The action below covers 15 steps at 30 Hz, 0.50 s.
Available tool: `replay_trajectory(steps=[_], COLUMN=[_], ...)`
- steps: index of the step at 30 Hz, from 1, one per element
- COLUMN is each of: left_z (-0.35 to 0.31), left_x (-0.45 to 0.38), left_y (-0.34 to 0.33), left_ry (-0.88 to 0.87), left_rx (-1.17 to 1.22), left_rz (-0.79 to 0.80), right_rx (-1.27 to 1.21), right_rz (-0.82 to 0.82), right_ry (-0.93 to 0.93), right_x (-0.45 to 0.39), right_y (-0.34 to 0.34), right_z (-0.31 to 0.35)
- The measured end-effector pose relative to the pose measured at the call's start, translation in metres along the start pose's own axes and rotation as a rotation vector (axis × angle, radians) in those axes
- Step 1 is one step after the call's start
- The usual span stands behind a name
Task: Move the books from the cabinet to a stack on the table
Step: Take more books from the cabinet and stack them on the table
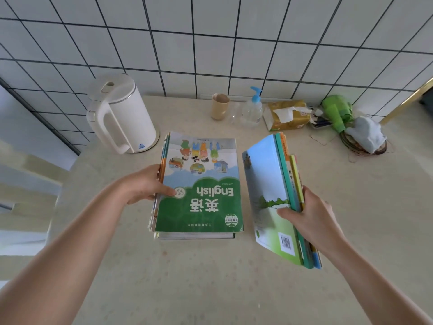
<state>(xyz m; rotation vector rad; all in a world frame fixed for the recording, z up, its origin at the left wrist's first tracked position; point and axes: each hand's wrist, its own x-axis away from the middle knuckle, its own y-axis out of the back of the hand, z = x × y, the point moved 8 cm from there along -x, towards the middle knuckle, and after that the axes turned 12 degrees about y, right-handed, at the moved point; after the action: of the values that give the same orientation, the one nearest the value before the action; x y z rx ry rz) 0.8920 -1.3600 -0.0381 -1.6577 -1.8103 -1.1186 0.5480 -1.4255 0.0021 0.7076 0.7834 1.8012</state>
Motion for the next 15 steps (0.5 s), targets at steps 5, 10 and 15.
replay_trajectory(steps=[5, 10, 15], left_z=[0.008, 0.013, -0.015], left_x=[0.0, 0.001, 0.012], left_y=[0.003, 0.008, 0.005], left_ry=[0.024, 0.062, -0.055], left_rx=[-0.008, -0.208, -0.53], left_rz=[-0.013, -0.173, -0.573], right_rx=[-0.005, -0.041, -0.071], right_rz=[-0.012, -0.022, -0.05], right_ry=[0.001, -0.016, -0.017], right_x=[0.005, 0.01, 0.015], right_y=[0.001, 0.003, 0.009], right_z=[-0.004, -0.011, -0.022])
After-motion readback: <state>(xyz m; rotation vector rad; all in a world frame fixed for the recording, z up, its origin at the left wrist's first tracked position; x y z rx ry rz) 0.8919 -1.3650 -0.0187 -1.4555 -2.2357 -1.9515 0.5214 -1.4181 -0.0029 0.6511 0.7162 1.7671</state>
